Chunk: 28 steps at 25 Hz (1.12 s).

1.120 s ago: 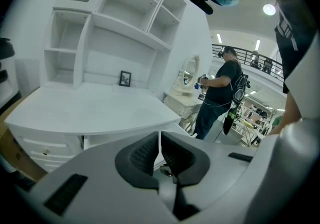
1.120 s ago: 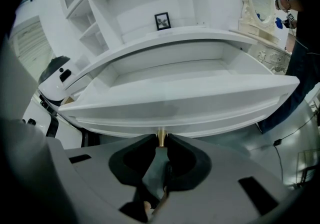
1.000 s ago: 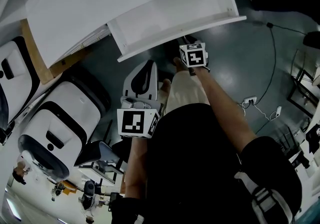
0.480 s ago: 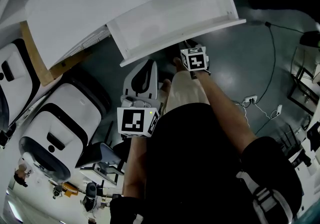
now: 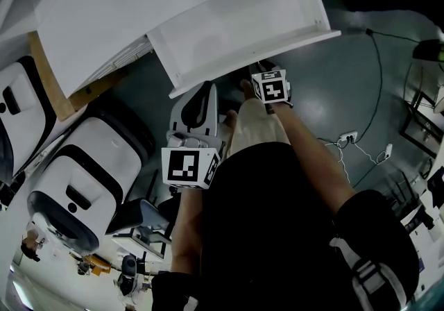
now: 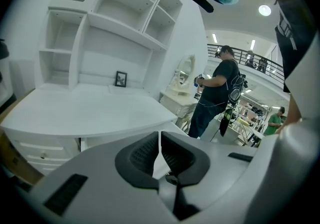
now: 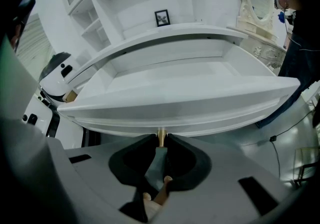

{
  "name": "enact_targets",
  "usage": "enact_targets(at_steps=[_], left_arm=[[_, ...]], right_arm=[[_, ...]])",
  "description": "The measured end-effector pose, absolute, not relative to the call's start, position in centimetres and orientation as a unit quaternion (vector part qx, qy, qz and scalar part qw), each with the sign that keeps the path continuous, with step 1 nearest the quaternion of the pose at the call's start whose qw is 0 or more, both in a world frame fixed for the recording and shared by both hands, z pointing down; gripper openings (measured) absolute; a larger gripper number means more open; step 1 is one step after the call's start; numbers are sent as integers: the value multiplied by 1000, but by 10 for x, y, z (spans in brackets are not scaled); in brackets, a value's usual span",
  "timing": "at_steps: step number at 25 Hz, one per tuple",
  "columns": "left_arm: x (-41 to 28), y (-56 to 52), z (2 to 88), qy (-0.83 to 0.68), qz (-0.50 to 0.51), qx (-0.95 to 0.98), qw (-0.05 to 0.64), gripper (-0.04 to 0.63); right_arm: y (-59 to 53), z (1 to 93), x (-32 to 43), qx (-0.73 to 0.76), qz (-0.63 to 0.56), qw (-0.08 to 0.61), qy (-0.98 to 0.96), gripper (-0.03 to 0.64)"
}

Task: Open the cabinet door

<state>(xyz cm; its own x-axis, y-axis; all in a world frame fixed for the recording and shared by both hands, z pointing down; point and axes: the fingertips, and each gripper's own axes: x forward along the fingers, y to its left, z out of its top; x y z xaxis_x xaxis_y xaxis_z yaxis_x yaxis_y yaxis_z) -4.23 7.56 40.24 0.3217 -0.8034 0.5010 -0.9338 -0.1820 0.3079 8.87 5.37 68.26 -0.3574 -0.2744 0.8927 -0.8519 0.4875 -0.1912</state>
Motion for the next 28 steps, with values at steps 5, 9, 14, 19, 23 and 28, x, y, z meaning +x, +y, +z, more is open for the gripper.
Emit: enact_targets(at_steps=[5, 9, 14, 19, 23, 28], left_arm=[[-39, 79, 403, -567, 114, 763, 289, 32], [-37, 80, 403, -562, 115, 767, 289, 32], [-37, 81, 402, -557, 117, 771, 286, 32], [-37, 86, 402, -555, 118, 773, 283, 32], [-37, 91, 401, -551, 120, 776, 282, 32], [-36, 98, 398, -545, 120, 781, 279, 32]], right_arm=[[61, 683, 92, 374, 339, 428, -750, 89], [63, 682, 93, 376, 339, 428, -749, 89], [68, 683, 96, 378, 339, 428, -748, 89], [75, 685, 100, 381, 340, 427, -746, 91], [77, 683, 101, 390, 344, 422, -742, 91], [85, 683, 106, 394, 361, 419, -734, 99]])
